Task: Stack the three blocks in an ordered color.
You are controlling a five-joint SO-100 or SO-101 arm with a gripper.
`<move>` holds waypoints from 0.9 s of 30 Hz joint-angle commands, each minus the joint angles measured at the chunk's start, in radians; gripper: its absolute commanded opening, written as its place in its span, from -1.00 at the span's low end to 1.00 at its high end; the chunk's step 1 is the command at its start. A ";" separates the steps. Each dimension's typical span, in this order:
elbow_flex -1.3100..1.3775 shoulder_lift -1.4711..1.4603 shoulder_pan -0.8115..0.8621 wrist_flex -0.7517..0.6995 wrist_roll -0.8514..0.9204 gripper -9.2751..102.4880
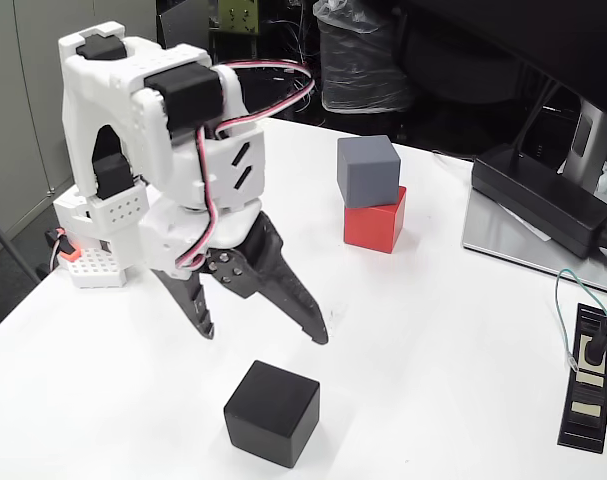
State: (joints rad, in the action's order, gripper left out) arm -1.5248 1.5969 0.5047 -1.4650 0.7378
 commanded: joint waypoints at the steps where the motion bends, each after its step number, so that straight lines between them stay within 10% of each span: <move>1: 0.002 -0.017 0.031 0.086 0.009 -0.09; 27: 0.005 -0.341 0.032 0.275 -0.080 -0.27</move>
State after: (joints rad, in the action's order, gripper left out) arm -1.5232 1.2517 0.5384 -1.1980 0.6703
